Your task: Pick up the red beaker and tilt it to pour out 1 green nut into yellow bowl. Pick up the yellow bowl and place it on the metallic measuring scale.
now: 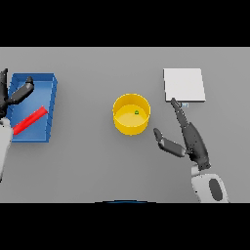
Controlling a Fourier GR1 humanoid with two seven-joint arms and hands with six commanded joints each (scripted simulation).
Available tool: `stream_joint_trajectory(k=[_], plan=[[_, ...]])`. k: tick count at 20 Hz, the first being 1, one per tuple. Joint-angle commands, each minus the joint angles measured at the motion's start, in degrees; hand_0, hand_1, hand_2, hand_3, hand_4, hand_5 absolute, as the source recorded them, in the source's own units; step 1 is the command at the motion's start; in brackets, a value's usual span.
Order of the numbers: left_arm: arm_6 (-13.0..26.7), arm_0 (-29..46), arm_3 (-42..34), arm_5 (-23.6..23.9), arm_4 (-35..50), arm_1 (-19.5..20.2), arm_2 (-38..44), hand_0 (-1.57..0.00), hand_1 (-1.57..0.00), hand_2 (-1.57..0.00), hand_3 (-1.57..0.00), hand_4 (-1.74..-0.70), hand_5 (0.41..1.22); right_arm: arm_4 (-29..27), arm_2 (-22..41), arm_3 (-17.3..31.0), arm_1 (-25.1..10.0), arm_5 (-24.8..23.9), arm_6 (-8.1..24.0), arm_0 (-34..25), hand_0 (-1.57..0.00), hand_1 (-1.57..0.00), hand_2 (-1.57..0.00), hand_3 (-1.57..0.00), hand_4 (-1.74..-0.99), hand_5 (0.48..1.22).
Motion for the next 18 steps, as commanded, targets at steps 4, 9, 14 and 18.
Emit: stream_joint_trajectory(k=[4, 9, 14, 18], plan=[[-0.55, -0.66, -0.38, 0.29, 0.24, -0.52, -0.1, -0.03, -0.02, -0.02, -0.02, -0.74, 0.664, 7.63, 3.84, 1.65, -8.79, 7.4, 4.71, -8.3, 0.0, 0.0, 0.0, 0.0, -1.094, 0.677], [-1.32, -1.03, 0.64, 0.01, 0.05, -0.02, -0.22, -0.01, -0.01, -0.01, -0.01, -0.74, 0.685, 16.05, 10.43, 7.5, -14.65, 13.85, 2.57, -19.0, 0.0, 0.0, 0.0, 0.0, -1.197, 0.677], [-0.26, -0.32, -0.46, -0.55, 0.12, 0.69, -0.15, 0.0, 0.0, 0.0, 0.0, -0.74, 0.701, 23.43, 17.24, 13.0, -18.46, 18.98, -1.22, -28.66, 0.0, 0.0, 0.0, 0.0, -1.227, 0.698], [-0.21, -0.29, -0.45, -0.59, 0.26, 0.69, -0.08, 0.0, 0.0, 0.0, 0.0, -0.75, 0.706, 27.24, 22.29, 16.78, -18.09, 22.36, -2.5, -32.95, 0.0, 0.0, 0.0, 0.0, -1.213, 0.714]])
